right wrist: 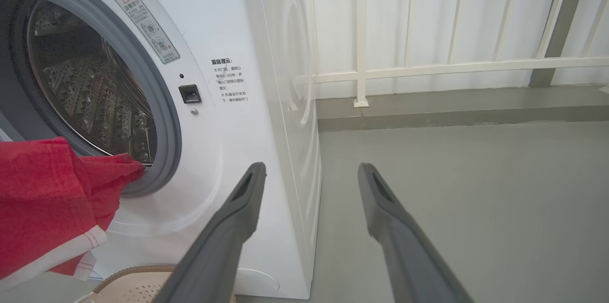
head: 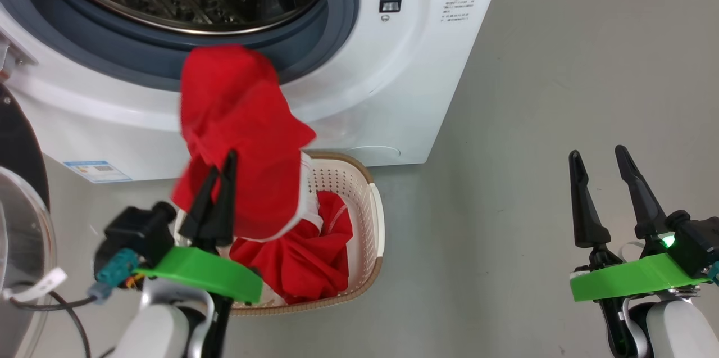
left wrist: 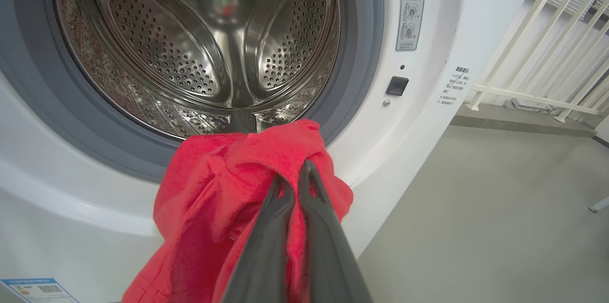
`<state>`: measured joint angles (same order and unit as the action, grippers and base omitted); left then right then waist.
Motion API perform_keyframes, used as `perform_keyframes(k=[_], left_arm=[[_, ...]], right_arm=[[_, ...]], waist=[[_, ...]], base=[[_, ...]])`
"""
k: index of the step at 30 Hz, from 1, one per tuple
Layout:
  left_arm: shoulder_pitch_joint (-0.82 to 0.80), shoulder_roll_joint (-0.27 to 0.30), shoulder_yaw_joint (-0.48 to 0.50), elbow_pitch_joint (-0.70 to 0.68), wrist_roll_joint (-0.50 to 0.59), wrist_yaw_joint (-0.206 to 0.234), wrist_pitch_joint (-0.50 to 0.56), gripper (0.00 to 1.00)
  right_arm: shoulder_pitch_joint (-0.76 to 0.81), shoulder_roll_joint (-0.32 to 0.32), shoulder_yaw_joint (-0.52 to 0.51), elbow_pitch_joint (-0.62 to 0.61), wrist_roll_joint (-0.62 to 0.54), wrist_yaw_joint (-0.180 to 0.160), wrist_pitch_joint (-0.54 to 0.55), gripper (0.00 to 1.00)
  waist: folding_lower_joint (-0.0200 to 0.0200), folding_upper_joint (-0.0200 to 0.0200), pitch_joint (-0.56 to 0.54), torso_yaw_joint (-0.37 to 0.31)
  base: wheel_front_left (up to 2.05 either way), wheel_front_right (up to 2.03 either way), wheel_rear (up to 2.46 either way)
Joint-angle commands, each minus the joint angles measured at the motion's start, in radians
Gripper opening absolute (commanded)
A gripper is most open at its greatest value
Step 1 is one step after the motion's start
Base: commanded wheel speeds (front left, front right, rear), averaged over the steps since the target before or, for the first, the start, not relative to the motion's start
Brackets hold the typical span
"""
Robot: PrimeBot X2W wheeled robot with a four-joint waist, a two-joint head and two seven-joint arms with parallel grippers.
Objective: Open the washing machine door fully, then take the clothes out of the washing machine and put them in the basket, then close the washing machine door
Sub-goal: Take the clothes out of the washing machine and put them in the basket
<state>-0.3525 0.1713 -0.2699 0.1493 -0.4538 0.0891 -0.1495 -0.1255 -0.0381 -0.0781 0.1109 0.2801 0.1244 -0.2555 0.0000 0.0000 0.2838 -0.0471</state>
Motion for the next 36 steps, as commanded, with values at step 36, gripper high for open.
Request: perform_keyframes(k=[36], left_arm=[[-0.297, -0.108, -0.014, 1.039, -0.059, -0.147, -0.112, 0.00]], right_arm=[[-0.030, -0.012, 0.044, -0.030, -0.003, 0.006, -0.006, 1.00]], waist=[[0.0000, 0.0000, 0.076, -0.098]], base=[[0.00, 0.00, 0.00]])
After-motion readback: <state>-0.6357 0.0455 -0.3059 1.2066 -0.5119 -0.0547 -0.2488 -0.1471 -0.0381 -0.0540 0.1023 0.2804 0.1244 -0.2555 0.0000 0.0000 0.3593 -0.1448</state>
